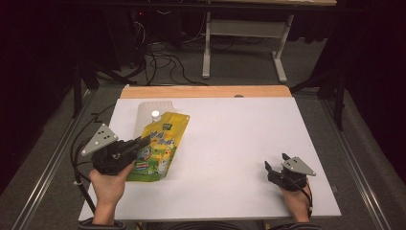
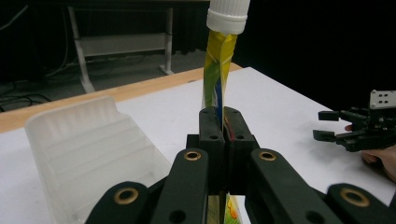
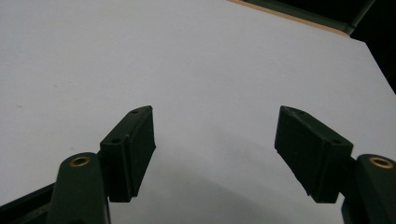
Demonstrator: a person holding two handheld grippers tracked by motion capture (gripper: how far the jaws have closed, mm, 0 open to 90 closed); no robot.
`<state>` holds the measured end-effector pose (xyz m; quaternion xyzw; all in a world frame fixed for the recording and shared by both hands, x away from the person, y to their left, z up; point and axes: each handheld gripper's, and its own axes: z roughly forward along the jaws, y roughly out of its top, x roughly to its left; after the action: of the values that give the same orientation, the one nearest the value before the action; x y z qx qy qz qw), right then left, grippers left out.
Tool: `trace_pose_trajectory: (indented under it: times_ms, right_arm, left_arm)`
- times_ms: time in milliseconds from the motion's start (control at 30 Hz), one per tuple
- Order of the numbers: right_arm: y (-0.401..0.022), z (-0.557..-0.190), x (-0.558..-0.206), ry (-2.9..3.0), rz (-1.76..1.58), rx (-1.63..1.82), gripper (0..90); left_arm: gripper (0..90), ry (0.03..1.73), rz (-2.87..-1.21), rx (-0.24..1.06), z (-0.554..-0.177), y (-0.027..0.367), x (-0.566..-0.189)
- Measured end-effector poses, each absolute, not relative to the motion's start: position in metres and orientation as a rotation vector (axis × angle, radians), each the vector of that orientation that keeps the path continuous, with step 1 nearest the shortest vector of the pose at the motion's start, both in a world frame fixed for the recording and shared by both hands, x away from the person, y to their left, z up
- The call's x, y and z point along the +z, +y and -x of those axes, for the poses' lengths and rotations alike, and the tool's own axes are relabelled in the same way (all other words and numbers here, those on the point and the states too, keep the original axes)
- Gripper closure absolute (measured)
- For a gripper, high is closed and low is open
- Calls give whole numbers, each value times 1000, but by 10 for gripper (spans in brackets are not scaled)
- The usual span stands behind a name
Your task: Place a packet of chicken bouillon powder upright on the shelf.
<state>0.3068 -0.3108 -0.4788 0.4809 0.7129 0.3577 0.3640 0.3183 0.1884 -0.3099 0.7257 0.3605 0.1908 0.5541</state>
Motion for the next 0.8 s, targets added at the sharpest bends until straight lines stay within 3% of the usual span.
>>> trace_pose_trajectory:
  times_ms: [800]
  right_arm:
    - [-310,-308,-479,1846,-1239,907,296]
  left_arm:
    - [885,874,-1695,597,-355,195,-288]
